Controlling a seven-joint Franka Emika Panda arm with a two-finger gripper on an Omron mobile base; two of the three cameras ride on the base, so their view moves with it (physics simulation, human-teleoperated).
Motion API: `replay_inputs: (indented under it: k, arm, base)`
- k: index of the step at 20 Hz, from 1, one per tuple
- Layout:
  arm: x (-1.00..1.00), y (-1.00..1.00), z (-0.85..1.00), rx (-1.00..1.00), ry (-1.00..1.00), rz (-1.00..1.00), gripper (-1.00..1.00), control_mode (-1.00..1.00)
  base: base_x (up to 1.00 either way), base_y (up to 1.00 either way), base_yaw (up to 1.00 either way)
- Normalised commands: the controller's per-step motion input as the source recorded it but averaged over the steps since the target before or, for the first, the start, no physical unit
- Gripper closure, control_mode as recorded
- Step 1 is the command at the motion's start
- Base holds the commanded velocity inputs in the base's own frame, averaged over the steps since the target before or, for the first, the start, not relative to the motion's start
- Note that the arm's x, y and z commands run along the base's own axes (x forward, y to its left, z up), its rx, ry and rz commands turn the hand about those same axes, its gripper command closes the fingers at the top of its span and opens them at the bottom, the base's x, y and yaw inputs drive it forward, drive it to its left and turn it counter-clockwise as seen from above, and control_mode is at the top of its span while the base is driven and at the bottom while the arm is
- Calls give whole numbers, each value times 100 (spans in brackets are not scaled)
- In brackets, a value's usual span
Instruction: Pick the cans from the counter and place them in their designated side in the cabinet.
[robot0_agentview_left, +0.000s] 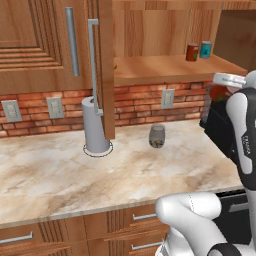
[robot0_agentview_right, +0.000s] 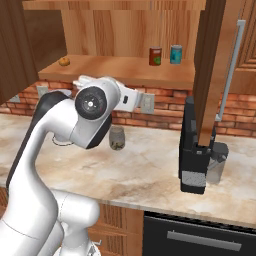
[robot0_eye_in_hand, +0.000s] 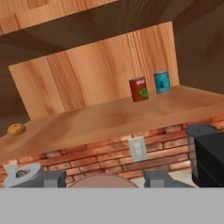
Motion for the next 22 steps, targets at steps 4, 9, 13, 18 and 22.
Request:
replay_inputs:
  k: [4,9,13,18,22]
  arm:
    - [3,0,18,0,0,0,100,-100]
    - [3,1,17,0,0,0,100,-100]
    - [14,2,11,0,0,0,100,-100]
    - [15,1,10,0,0,0,100,-100]
    - [16,0,9,0,0,0,100,-100]
  base:
    - [0,0,0]
    - [0,0,0]
    - [0,0,0]
    - [0,0,0]
    - [0,0,0]
